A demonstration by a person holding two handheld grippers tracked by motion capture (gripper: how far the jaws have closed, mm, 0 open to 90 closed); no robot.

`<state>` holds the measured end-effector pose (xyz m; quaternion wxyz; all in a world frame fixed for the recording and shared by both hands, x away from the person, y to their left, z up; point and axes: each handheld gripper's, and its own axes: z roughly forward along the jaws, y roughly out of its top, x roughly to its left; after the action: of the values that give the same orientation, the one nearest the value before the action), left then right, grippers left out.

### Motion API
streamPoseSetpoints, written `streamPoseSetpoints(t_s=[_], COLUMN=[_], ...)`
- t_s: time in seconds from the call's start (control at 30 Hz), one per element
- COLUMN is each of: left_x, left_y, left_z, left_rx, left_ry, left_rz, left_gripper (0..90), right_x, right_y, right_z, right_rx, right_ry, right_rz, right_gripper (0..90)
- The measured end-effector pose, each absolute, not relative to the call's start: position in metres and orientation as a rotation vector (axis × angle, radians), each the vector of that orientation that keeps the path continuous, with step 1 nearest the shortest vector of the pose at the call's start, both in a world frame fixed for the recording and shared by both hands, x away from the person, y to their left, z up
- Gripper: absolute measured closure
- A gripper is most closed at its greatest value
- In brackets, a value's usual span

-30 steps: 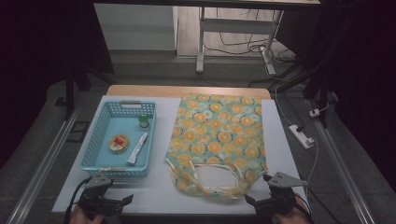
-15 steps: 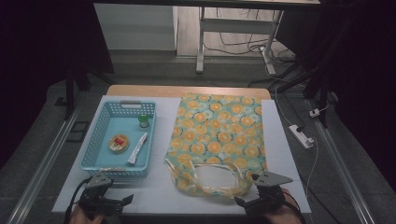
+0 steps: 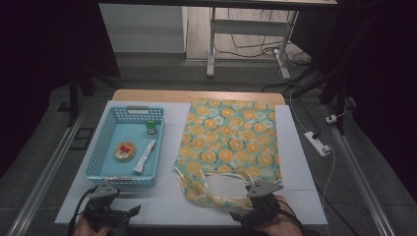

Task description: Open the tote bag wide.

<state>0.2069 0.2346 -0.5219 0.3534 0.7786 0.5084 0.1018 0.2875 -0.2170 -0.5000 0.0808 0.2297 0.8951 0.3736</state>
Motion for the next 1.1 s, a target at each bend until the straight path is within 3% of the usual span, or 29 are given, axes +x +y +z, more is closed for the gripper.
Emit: streamPoseSetpoints(t_s=[0.23, 0.4, 0.5, 0.53, 0.57, 0.67, 0.7, 0.73, 0.77, 1.1], left_x=[0.207, 0.207, 0.207, 0.208, 0.207, 0.208, 0.208, 0.207, 0.207, 0.208], left_y=[0.234, 0.234, 0.234, 0.234, 0.234, 0.234, 0.234, 0.234, 0.234, 0.234], left_z=[-0.522, -0.522, -0.522, -0.522, -0.522, -0.522, -0.522, -0.522, -0.522, -0.522], left_rx=[2.019, 2.018, 2.020, 2.022, 2.022, 2.023, 2.022, 2.021, 2.021, 2.020], left_ry=[1.314, 1.314, 1.314, 1.313, 1.313, 1.314, 1.313, 1.314, 1.314, 1.316], left_rz=[0.266, 0.264, 0.263, 0.264, 0.265, 0.264, 0.264, 0.266, 0.265, 0.262], left_gripper=[2.0, 2.1, 2.2, 2.3, 2.3, 2.3, 2.4, 2.4, 2.4, 2.5], right_x=[0.288, 0.290, 0.292, 0.293, 0.293, 0.296, 0.297, 0.297, 0.298, 0.311], right_y=[-0.202, -0.191, -0.186, -0.185, -0.185, -0.185, -0.185, -0.185, -0.186, -0.189], right_z=[-0.501, -0.502, -0.503, -0.503, -0.503, -0.502, -0.501, -0.501, -0.499, -0.479], right_rx=[0.627, 0.571, 0.546, 0.524, 0.524, 0.510, 0.501, 0.501, 0.497, 0.504], right_ry=[2.696, 2.722, 2.748, 2.767, 2.767, 2.802, 2.814, 2.814, 2.824, 2.797], right_rz=[1.114, 1.081, 1.044, 1.017, 1.017, 1.011, 1.013, 1.013, 1.036, 1.128], right_gripper=[3.6, 15.9, 31.7, 43.1, 43.1, 63.5, 75.2, 75.2, 83.5, 87.8])
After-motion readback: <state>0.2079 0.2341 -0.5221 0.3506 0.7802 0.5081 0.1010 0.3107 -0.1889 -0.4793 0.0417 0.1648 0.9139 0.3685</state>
